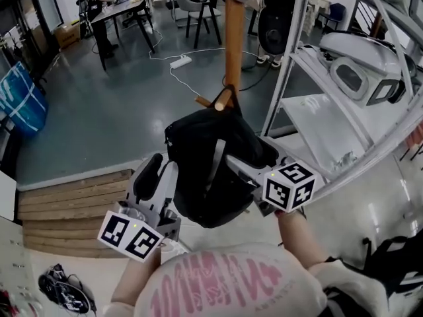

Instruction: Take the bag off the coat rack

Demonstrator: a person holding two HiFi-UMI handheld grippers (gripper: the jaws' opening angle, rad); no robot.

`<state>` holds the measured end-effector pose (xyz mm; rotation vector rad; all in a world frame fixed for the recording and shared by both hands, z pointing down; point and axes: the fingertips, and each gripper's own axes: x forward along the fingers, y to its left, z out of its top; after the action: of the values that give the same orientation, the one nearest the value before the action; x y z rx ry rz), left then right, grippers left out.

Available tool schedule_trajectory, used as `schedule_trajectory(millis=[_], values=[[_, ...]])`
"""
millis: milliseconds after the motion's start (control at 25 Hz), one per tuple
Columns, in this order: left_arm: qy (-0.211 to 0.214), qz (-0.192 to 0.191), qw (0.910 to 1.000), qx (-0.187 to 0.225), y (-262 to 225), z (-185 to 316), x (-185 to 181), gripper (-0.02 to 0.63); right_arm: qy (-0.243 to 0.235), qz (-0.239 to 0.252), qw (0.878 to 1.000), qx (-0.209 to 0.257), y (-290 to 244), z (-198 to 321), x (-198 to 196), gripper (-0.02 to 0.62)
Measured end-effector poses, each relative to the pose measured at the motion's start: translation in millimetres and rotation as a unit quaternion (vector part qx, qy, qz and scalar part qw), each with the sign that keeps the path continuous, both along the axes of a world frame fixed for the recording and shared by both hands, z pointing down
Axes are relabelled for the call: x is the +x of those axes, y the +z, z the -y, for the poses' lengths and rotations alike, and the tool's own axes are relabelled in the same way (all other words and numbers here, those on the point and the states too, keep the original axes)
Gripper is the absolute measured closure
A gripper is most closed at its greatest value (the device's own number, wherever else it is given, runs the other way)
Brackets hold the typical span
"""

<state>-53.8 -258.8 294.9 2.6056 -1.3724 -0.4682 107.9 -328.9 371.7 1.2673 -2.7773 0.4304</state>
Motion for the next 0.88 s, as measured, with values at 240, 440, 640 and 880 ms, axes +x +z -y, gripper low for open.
schedule_trajectory(millis=[240, 440, 640, 880], values=[[-0.023, 0.023, 0.9995, -0.003, 5, 9, -7, 0.371, -0.013, -0.006, 1.000, 0.001, 1, 0, -4, 0.175], [-0.021, 0.069, 0.9973, -0.015, 19, 35, -18, 0.286, -0.020, -0.011, 1.000, 0.000, 2, -1, -6, 0.175], [0.009, 0.111, 0.9932, -0.035, 35, 67, -17, 0.276, -0.032, -0.018, 0.999, 0.001, 1, -4, -7, 0.176], [0.024, 0.143, 0.9882, -0.051, 50, 96, -12, 0.276, -0.031, -0.013, 0.999, 0.004, 0, -2, -5, 0.178]])
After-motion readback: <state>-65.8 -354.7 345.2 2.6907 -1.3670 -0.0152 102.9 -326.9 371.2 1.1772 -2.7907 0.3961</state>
